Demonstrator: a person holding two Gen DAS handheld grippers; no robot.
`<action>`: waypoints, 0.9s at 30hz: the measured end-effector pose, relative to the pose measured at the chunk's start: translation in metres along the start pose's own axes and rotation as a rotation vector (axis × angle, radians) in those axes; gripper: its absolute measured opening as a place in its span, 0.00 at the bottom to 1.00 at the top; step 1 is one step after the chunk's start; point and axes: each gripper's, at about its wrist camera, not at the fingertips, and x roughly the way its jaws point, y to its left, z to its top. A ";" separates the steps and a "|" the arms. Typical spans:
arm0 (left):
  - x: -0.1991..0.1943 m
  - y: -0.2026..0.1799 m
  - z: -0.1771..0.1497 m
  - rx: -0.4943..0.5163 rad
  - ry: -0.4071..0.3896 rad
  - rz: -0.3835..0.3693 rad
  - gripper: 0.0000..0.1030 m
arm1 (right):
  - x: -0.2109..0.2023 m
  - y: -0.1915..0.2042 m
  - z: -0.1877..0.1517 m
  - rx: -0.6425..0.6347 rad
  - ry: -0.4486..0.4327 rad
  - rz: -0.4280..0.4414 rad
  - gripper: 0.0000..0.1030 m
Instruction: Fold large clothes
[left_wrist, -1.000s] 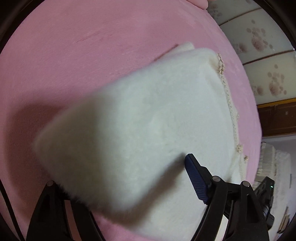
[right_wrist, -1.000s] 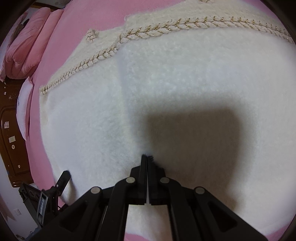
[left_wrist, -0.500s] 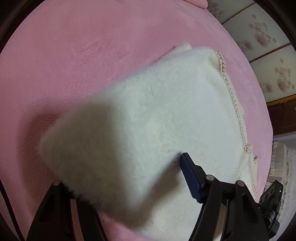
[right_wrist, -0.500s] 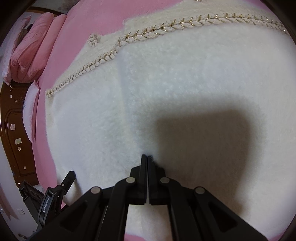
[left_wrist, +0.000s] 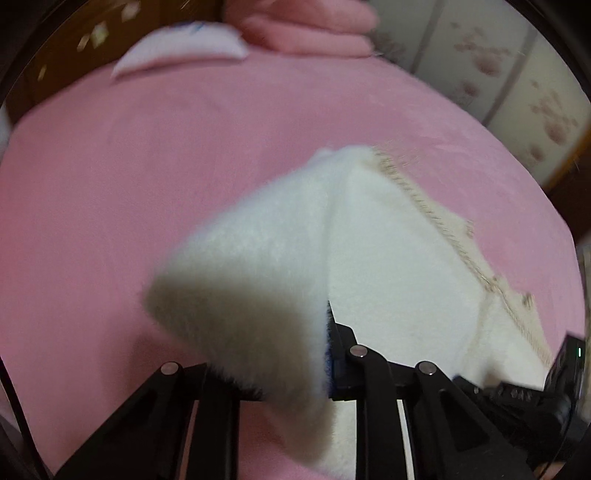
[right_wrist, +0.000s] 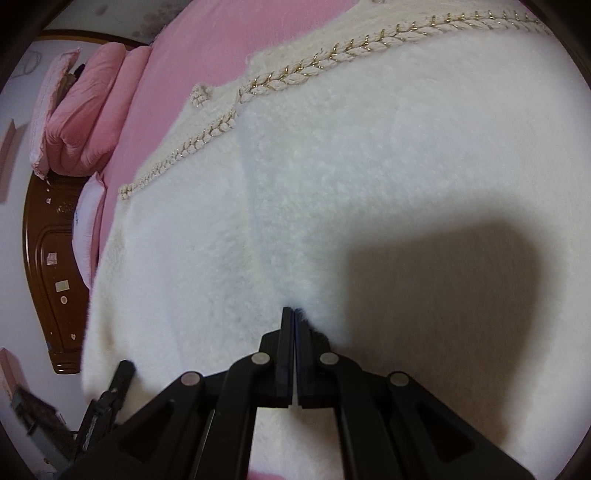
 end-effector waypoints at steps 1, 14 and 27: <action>-0.013 -0.011 -0.002 0.076 -0.044 0.007 0.16 | -0.001 -0.002 -0.002 -0.005 -0.013 0.016 0.00; -0.150 -0.141 -0.095 0.606 -0.307 -0.228 0.13 | -0.012 -0.046 -0.016 -0.054 -0.019 0.280 0.00; -0.165 -0.185 -0.140 0.885 -0.305 -0.243 0.12 | -0.018 -0.066 -0.016 -0.024 0.041 0.413 0.00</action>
